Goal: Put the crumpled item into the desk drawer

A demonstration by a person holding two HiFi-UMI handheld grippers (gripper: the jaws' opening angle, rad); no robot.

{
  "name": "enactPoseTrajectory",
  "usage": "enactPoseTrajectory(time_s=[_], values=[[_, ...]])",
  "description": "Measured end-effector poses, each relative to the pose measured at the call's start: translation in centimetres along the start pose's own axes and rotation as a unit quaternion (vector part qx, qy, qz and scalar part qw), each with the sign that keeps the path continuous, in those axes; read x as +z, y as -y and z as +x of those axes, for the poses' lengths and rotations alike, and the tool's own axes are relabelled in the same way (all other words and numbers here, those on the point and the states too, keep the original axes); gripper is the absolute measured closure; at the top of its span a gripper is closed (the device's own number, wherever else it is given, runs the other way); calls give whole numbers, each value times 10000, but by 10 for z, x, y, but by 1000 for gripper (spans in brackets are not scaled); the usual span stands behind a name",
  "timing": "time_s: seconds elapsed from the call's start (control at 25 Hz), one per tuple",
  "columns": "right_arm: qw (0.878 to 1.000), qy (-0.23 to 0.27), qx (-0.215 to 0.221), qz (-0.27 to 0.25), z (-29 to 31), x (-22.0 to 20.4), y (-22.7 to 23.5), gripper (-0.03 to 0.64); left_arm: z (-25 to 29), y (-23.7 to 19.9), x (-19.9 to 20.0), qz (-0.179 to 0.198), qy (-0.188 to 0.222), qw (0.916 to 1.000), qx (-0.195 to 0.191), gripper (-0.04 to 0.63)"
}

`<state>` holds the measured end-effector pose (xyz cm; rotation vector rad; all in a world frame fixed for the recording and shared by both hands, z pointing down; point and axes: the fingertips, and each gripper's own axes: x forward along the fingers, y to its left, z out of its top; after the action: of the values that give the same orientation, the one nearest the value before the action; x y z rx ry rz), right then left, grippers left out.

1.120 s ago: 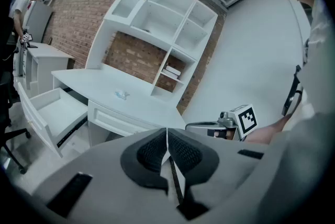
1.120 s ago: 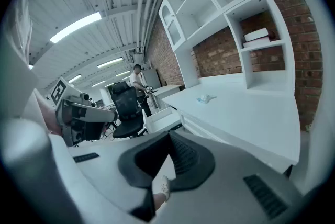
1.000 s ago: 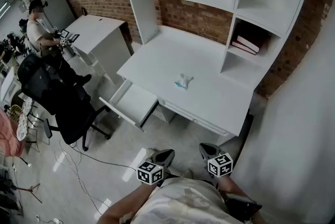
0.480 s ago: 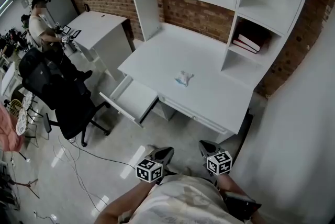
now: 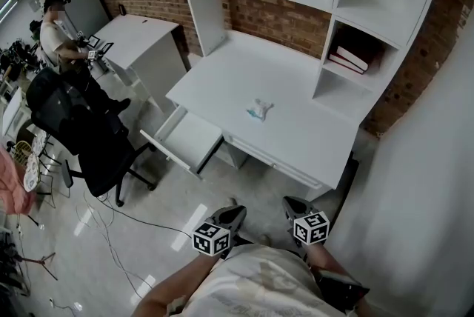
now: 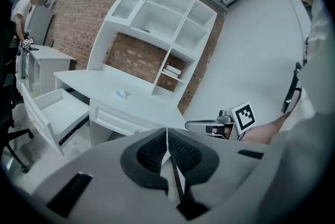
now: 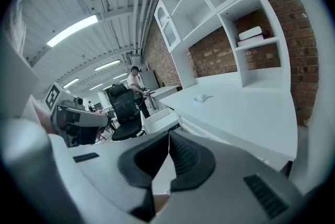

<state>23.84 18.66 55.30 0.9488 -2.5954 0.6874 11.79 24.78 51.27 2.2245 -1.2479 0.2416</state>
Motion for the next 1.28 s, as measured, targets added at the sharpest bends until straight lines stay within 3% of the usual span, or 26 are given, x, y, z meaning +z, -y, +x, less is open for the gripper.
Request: enactPoseTrajectory(time_s=[1.28], values=[[9988,-469,113,-85,75,36,21,594,32,-65,51,-136,46,9999,48,569]])
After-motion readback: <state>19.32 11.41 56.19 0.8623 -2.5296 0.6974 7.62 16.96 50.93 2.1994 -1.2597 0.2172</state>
